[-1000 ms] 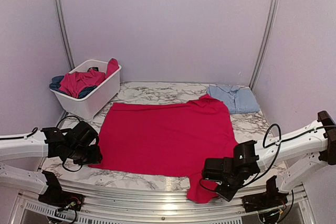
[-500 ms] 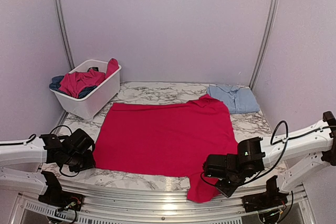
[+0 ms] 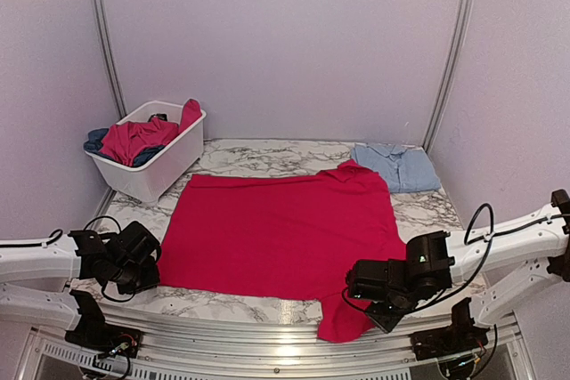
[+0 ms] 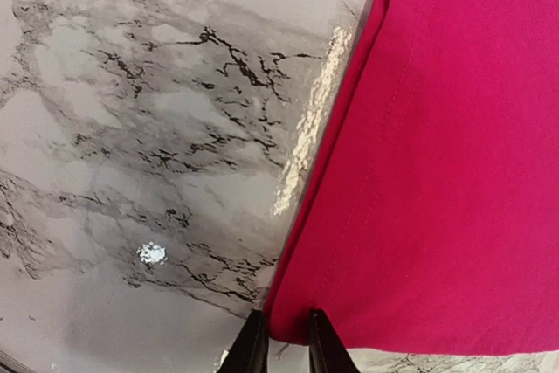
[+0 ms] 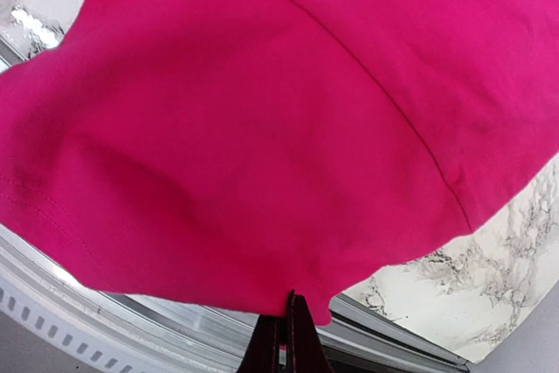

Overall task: Fold and stack the mixed laundry pile
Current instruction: Pick up the flattened T-shirt from the center of the board, then fold the flattened T-shirt at the center of the board.

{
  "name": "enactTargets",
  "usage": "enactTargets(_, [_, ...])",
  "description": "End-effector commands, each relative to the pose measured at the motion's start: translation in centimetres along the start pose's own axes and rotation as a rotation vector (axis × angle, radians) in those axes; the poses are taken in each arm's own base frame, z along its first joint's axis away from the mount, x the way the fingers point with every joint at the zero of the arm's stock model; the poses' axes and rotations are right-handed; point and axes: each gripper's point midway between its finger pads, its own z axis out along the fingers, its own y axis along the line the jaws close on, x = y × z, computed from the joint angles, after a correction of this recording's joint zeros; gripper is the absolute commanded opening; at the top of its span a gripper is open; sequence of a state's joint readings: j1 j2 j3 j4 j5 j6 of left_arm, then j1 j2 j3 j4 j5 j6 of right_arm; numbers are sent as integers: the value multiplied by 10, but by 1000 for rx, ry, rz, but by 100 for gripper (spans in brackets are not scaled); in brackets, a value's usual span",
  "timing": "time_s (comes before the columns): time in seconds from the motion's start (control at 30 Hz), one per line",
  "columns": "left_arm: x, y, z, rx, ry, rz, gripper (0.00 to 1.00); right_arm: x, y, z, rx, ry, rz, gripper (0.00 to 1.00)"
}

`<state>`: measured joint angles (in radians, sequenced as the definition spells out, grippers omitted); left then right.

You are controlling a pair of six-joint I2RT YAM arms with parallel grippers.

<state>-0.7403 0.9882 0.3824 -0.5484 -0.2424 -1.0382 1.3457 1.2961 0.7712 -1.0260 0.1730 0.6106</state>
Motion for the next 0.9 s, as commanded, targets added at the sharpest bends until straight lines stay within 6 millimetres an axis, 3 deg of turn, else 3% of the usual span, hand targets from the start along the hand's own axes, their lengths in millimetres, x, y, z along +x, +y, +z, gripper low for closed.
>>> enactTargets(0.0, [-3,-1,-2,11,-14,-11,11,-19,0,-21,-4,-91,44,0])
enactTargets(0.13, [-10,-8,-7,32,-30,-9,0,-25,-6,-30,16,-130,66,0])
enactTargets(0.47, [-46,-25,-32,58,-116,-18,0,-61,-36,-76,96,-333,187,0])
enactTargets(0.73, [-89,-38,-42,69,-191,-42,0,-115,-92,-113,204,-489,291,0])
enactTargets(0.87, [-115,-44,-41,76,-220,-45,0,-137,-119,-117,230,-531,293,0])
